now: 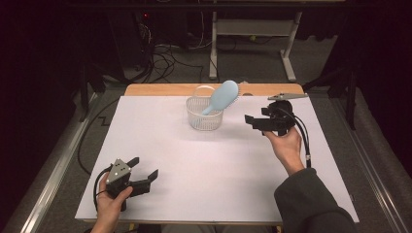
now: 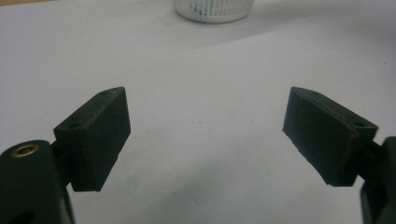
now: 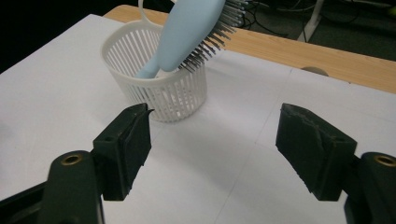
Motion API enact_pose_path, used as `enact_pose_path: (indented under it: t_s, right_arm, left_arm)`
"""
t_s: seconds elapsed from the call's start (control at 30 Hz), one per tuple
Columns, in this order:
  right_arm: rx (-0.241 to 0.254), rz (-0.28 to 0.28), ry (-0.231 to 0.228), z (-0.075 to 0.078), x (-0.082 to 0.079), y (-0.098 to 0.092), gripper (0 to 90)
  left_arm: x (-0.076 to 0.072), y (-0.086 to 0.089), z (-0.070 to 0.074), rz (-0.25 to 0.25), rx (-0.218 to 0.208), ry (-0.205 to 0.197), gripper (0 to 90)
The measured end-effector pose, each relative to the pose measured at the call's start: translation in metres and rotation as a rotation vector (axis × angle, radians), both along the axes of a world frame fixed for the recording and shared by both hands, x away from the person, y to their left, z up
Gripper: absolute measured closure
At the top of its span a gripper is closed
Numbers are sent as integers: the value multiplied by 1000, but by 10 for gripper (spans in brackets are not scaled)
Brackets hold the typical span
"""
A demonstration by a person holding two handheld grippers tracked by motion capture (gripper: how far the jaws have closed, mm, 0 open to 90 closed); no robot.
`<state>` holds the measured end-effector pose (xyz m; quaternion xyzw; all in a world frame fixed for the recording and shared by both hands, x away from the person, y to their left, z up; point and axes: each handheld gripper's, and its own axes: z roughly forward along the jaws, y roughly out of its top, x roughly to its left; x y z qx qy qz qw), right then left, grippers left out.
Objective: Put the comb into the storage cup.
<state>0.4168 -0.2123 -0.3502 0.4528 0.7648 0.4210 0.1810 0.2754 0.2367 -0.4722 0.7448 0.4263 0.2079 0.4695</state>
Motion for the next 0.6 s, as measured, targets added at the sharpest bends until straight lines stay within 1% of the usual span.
enact_pose_path:
  t_s: [0.13,0.37,0.5,0.6]
  right_arm:
    - [4,-2,1,-3,-5,-2,266]
    - [17,-2,2,-5,-12,-5,265]
    - [16,-8,5,-6,-15,-6,264]
    - [17,-15,-7,-7,-19,-8,265]
  left_arm:
    - [-1,0,0,6,-1,0,158]
    - [0,7,-1,47,-17,7,158]
    - [0,8,-1,58,-17,11,158]
    - [0,10,-1,74,-16,11,158]
